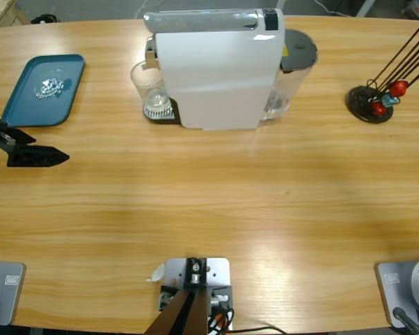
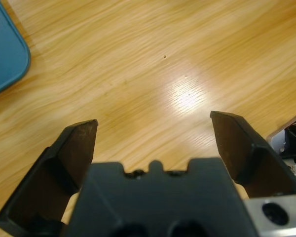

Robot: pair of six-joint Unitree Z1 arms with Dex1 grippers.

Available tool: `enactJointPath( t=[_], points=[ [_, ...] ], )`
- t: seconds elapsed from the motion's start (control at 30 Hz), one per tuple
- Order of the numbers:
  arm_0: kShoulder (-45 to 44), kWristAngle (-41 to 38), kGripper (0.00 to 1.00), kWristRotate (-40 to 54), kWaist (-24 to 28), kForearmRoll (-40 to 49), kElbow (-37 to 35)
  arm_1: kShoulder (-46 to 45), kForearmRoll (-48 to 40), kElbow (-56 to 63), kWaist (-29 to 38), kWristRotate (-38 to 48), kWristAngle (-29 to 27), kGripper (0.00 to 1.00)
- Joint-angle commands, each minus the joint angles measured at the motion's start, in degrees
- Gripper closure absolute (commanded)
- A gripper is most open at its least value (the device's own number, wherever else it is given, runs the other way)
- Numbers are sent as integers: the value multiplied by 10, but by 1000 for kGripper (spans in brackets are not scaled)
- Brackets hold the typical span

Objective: Pour coffee

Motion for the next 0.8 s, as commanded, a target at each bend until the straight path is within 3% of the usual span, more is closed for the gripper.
enactJointPath(
  t=[0.03,0.07,0.1,0.13,0.17,0.3,0.4,0.5,0.8],
  points=[
    [11,6,0,-5,-14,-21,13,-150,-48,158,24,-9,31,1000],
    [12,6,0,-3,-14,-28,13,-171,-78,213,24,-12,38,945],
    [14,7,0,3,-14,-36,13,-191,-103,263,24,-12,42,416],
    [17,7,0,12,-14,-45,9,-208,-122,303,24,-12,44,59],
    [20,6,0,21,-14,-50,5,-224,-134,337,24,-12,47,1],
    [21,-4,0,35,-14,-53,-14,-275,-191,458,24,-10,95,0],
    [17,-19,0,42,-16,-53,-3,-298,-246,545,27,-2,106,0],
    [7,-41,0,58,-20,-53,15,-299,-363,644,42,-17,90,0],
    [-4,-47,0,70,-21,-60,15,-303,-377,673,45,-41,75,0]
  ],
)
